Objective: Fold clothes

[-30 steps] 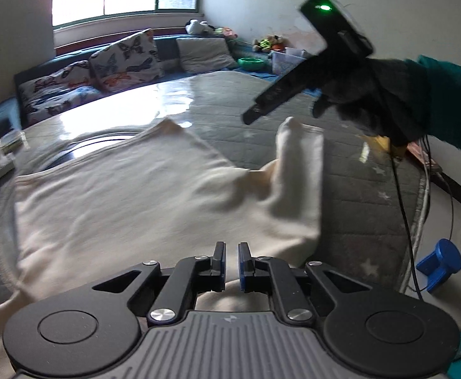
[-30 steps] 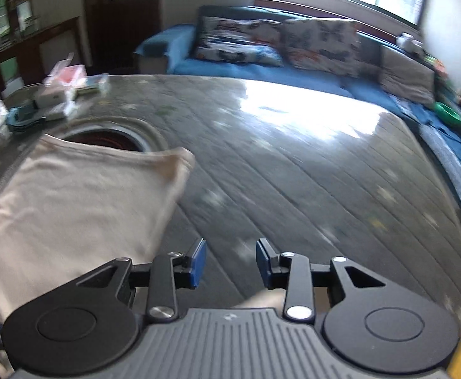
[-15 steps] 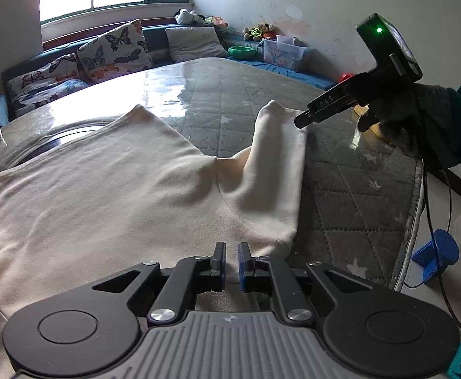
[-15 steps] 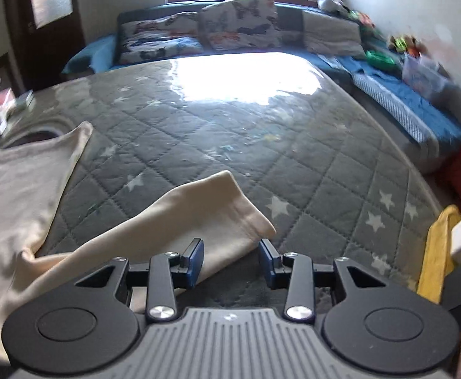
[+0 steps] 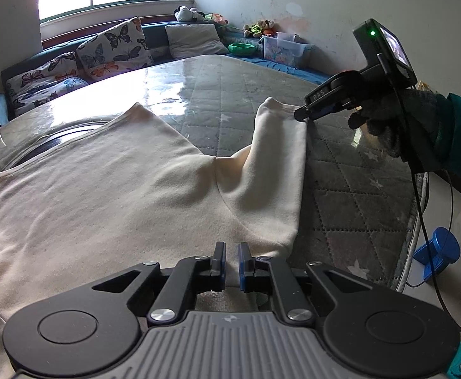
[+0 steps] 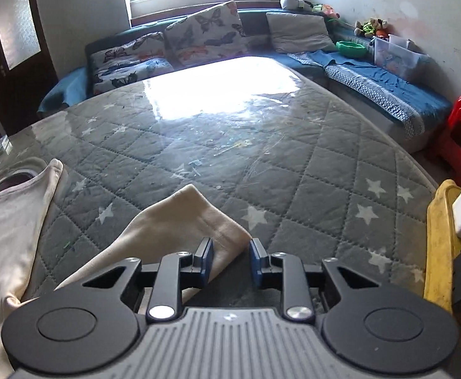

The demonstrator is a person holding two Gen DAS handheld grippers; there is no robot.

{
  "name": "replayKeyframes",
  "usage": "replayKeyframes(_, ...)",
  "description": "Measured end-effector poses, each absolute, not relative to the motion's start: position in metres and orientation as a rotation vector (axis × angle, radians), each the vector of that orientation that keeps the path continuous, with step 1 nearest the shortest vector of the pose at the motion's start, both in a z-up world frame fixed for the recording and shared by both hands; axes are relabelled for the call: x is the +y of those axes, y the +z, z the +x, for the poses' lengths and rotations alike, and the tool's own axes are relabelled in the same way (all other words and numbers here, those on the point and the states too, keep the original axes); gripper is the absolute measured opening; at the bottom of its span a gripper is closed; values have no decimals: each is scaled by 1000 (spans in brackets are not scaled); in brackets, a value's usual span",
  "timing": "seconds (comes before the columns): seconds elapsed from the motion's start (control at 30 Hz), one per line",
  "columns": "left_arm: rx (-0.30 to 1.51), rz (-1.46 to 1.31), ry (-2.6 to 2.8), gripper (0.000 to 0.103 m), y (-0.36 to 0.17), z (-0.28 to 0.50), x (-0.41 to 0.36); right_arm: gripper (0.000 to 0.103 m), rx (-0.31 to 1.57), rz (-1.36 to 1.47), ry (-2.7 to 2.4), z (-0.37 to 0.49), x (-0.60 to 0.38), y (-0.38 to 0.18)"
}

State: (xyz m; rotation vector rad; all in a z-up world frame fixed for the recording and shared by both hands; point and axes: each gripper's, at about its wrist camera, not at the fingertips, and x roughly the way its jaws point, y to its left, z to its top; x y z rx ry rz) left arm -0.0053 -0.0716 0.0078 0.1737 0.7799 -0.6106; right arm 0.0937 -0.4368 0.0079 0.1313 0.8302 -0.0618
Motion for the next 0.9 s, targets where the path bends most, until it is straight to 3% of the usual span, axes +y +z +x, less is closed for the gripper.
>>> replayKeyframes(0.07, 780, 173, -610, 9, 8, -4, -72, 42, 822, 148, -66, 93, -440, 7)
replayKeyframes(0.33, 765, 169, -592, 14, 15, -1, -69, 39, 801, 187, -65, 92, -442, 5)
replayKeyframes(0.57, 752, 168, -579, 14, 20, 1, -69, 5, 793, 138, -78, 90, -439, 10)
replayKeyframes(0.73, 756, 153, -569, 14, 20, 6, -69, 4, 724, 84, -99, 73, -444, 28)
replayKeyframes(0.9, 773, 160, -573, 14, 12, 8, -75, 4, 783, 53, -120, 70, -446, 15)
